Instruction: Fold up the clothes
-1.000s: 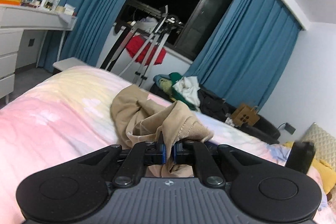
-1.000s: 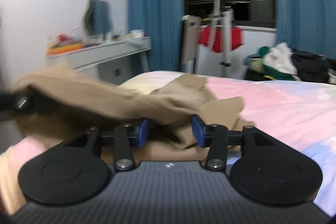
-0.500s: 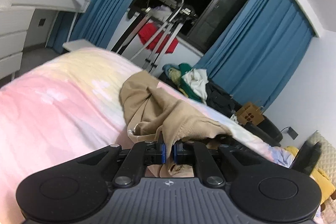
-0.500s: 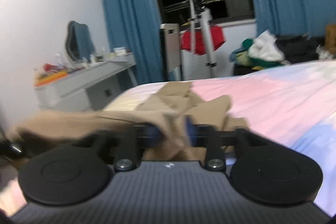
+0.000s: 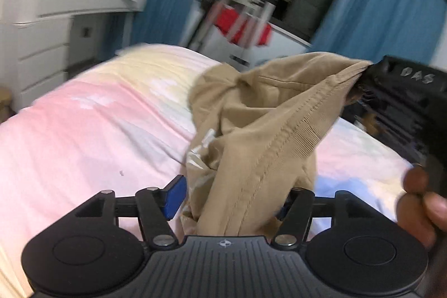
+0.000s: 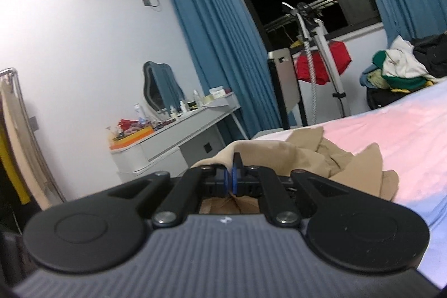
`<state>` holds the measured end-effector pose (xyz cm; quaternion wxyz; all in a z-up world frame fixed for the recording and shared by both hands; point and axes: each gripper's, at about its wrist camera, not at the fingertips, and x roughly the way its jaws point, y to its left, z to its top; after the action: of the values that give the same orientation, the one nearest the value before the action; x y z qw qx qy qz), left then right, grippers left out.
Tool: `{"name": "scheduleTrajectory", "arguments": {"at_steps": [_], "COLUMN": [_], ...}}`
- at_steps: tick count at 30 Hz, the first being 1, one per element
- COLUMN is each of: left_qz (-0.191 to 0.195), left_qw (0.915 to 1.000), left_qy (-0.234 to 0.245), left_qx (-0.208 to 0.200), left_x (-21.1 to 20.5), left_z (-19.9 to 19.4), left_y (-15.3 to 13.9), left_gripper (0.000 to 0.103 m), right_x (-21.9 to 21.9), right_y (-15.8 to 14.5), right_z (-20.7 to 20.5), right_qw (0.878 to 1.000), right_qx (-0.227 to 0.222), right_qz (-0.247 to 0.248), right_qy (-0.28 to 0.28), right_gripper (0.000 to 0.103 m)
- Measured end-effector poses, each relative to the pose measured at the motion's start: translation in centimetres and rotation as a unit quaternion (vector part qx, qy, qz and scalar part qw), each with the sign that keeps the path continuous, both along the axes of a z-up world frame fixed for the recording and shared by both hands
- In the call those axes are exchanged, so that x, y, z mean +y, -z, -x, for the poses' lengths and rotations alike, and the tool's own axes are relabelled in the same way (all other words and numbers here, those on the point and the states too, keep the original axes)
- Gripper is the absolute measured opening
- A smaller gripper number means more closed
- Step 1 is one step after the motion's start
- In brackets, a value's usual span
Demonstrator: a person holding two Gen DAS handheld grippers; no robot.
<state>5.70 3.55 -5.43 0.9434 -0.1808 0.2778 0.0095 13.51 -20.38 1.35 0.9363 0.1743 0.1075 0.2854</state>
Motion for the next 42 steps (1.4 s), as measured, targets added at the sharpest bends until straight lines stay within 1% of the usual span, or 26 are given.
{"name": "scheduleTrajectory", "arguments": {"at_steps": [2,4,5,7,9,11,13,15,16,17,19,20,24,26,28,30,32,34,37,38,39,40,41,42], "left_qz": [0.008,0.031,0.042,0.055,0.073,0.088,0.099,0.104,0.106,0.108,0.102,0.092,0.031,0.010,0.004,0.006,0.008,0.018,0.035,0.044,0.053,0.062,0.071,0.080], "left_qw": [0.9986,0.9949,0.9925,0.9878,0.9846,0.9835,0.9836,0.9856,0.9864,0.9870,0.9893,0.9906,0.9939,0.9938,0.9941,0.9949,0.9958,0.9953,0.9923,0.9914,0.9904,0.9892,0.9884,0.9878], "left_qy": [-0.052,-0.095,-0.114,-0.145,-0.158,-0.158,-0.151,-0.133,-0.124,-0.115,-0.088,-0.076,-0.037,-0.033,-0.042,-0.057,-0.075,-0.094,-0.117,-0.119,-0.121,-0.122,-0.121,-0.119], "left_qx": [0.003,0.008,0.010,0.017,0.019,0.015,0.007,-0.012,-0.021,-0.030,-0.055,-0.068,-0.099,-0.106,-0.100,-0.083,-0.052,-0.015,0.022,0.032,0.041,0.051,0.057,0.061], "left_x": [-0.4,-0.4,-0.5,-0.6,-0.5,-0.6,-0.8,-1.1,-1.3,-1.4,-1.7,-2.2,-5.0,-6.0,-6.5,-6.7,-6.4,-6.1,-5.2,-5.0,-4.8,-4.6,-4.5,-4.3], "left_z": [0.1,0.5,0.9,1.8,2.7,3.3,3.9,4.7,5.1,5.5,5.9,6.2,7.1,7.1,6.8,6.3,5.8,5.2,4.6,4.5,4.5,4.4,4.4,4.3], "left_y": [0.6,1.5,2.0,2.9,3.6,3.7,3.4,2.7,2.4,2.1,1.2,0.9,-0.2,-0.5,-0.3,0.3,1.4,2.7,4.4,4.7,5.0,5.3,5.5,5.7], "left_gripper": [0.063,0.063,0.063,0.064,0.069,0.073,0.073,0.073,0.071,0.071,0.071,0.071,0.071,0.071,0.071,0.071,0.069,0.069,0.063,0.057,0.051,0.037,0.028,0.023], "right_x": [0.5,0.8,0.6,0.0,-0.7,-1.4,-2.0,-2.4,-2.6,-2.8,-3.3,-3.5,-3.8,-3.7,-3.4,-3.2,-3.1,-2.9,-2.8,-2.8,-2.7,-2.5,-2.1,-1.8], "right_y": [-0.5,-0.9,-1.0,-1.2,-1.2,-1.1,-1.0,-0.7,-0.6,-0.5,-0.4,-0.4,-0.4,-0.4,-0.4,-0.5,-0.6,-0.6,-0.2,0.0,0.4,0.9,1.5,2.2], "right_z": [0.9,1.8,2.2,2.7,2.9,2.9,2.8,2.7,2.7,2.5,2.1,1.9,1.1,1.0,1.2,1.6,1.9,2.5,2.8,2.8,2.9,2.9,2.8,2.7], "right_qw": [1.000,0.999,0.998,0.997,0.995,0.992,0.988,0.985,0.983,0.983,0.986,0.989,0.996,0.997,0.997,0.997,0.997,0.997,0.995,0.994,0.992,0.989,0.983,0.975], "right_qx": [-0.021,-0.044,-0.052,-0.065,-0.072,-0.076,-0.079,-0.082,-0.083,-0.081,-0.071,-0.066,-0.042,-0.035,-0.033,-0.032,-0.036,-0.048,-0.057,-0.058,-0.058,-0.059,-0.059,-0.058], "right_qz": [0.013,0.020,0.015,0.003,-0.011,-0.018,-0.021,-0.016,-0.014,-0.013,-0.019,-0.023,-0.043,-0.051,-0.054,-0.058,-0.059,-0.044,-0.019,-0.009,0.013,0.043,0.083,0.121], "right_qy": [0.001,0.016,0.026,0.046,0.073,0.103,0.128,0.152,0.163,0.164,0.147,0.133,0.066,0.046,0.035,0.029,0.029,0.041,0.073,0.088,0.110,0.129,0.154,0.177], "right_gripper": [0.006,0.006,0.006,0.006,0.006,0.006,0.006,0.006,0.006,0.006,0.006,0.006,0.006,0.006,0.006,0.006,0.006,0.006,0.006,0.006,0.007,0.007,0.007,0.007]}}
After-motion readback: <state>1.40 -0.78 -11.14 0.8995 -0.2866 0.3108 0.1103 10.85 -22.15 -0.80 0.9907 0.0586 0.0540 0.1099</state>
